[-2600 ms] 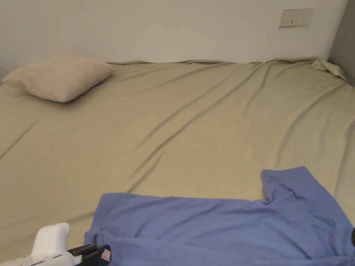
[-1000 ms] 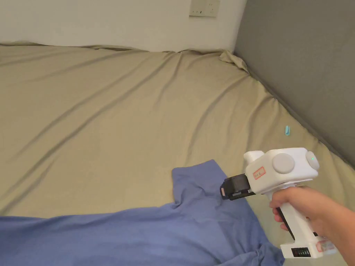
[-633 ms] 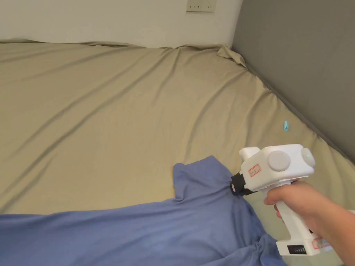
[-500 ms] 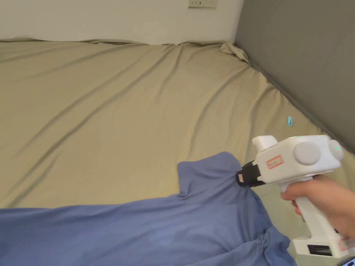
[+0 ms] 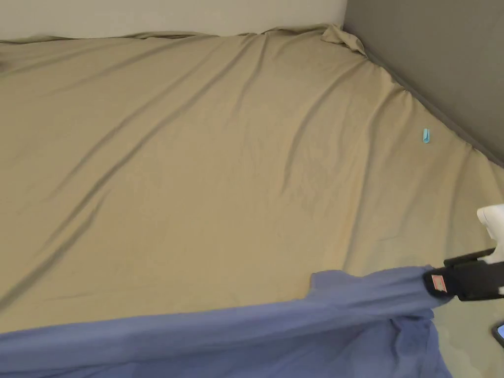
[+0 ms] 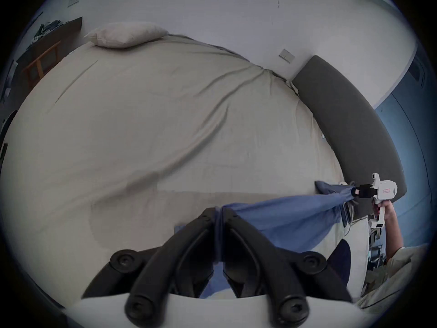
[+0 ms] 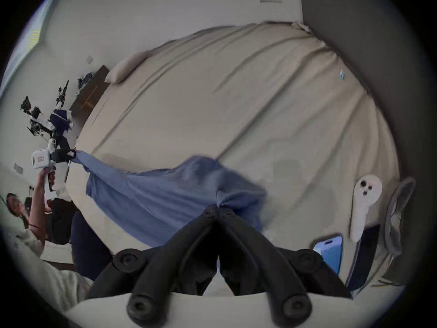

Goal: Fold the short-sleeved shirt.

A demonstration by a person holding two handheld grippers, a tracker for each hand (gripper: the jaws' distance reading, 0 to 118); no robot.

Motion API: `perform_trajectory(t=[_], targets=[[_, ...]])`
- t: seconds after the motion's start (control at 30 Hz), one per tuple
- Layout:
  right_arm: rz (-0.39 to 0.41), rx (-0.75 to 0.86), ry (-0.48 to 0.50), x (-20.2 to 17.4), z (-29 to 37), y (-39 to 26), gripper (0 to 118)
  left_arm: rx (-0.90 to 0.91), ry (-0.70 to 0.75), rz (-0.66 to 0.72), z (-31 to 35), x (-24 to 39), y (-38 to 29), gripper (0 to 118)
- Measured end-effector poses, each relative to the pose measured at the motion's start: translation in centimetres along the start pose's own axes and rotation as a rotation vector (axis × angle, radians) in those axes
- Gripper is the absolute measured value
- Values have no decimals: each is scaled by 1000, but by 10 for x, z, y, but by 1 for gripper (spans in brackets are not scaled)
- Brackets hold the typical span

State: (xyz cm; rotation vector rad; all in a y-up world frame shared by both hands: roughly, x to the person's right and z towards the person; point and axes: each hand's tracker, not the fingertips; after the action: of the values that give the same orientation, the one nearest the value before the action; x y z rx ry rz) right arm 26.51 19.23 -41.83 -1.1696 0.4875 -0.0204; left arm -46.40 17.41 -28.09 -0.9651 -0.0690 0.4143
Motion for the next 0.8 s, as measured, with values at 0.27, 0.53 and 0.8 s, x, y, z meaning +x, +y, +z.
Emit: perform_trajectory(t=[0.27,0.53,0.8], targets=[[40,-136,-93,-7,-54,-33,2,-158,171,-121,-41,17,-56,3],[44,-204,-149,-1,-101,-50,2,-181,264,-155,-78,26,-76,3],[214,-159,-250,-36,-64,-54,79,-107,185,17,-39,37,-76,118]])
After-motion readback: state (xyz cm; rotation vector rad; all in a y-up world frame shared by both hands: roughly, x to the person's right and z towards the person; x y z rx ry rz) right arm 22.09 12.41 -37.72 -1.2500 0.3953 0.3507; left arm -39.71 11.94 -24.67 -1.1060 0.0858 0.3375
